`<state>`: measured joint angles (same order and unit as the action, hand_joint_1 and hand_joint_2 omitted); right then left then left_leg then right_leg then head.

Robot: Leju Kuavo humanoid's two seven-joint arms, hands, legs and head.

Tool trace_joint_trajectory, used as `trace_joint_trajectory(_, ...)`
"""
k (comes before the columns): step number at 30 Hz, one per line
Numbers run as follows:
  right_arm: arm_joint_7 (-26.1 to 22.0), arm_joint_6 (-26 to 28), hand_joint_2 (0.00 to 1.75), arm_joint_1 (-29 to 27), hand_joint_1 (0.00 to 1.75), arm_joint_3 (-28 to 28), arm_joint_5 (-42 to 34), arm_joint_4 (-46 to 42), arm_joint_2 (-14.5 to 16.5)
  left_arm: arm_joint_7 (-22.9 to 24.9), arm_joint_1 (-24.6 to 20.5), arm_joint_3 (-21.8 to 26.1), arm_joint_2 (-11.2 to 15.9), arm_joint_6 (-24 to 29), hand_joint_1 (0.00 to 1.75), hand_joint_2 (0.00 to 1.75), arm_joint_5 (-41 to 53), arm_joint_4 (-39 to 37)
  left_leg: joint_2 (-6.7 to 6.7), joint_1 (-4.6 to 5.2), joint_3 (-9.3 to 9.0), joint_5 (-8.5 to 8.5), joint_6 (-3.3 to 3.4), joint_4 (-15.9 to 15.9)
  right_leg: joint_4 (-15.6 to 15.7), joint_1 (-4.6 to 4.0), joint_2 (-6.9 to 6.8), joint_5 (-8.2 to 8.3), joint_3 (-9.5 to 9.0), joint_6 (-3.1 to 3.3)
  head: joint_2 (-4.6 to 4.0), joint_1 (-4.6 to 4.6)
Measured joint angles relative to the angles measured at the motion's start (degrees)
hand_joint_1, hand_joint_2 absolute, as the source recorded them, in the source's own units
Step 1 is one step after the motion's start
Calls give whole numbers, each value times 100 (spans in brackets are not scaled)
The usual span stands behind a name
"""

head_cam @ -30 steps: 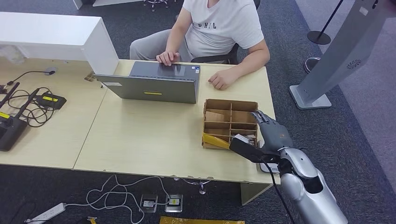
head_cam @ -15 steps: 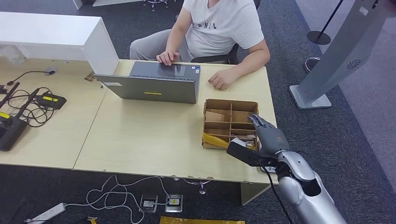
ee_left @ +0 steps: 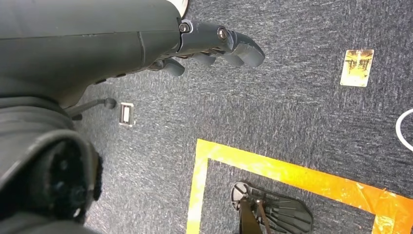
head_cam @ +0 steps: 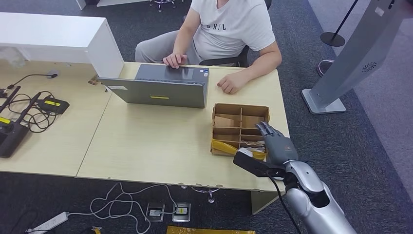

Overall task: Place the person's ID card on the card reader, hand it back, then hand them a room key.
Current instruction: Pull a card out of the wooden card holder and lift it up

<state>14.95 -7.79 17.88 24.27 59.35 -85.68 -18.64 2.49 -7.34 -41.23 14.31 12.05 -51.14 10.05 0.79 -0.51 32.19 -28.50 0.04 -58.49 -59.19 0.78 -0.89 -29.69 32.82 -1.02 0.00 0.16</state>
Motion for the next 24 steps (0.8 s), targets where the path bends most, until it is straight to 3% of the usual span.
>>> trace_joint_trajectory(24,-51,325,175,59,0,163,264,317,39,2,0,-50,1,-3,0,0,2,0,0,0,0,0,0,0,-1,0,0,0,-1,0,0,0)
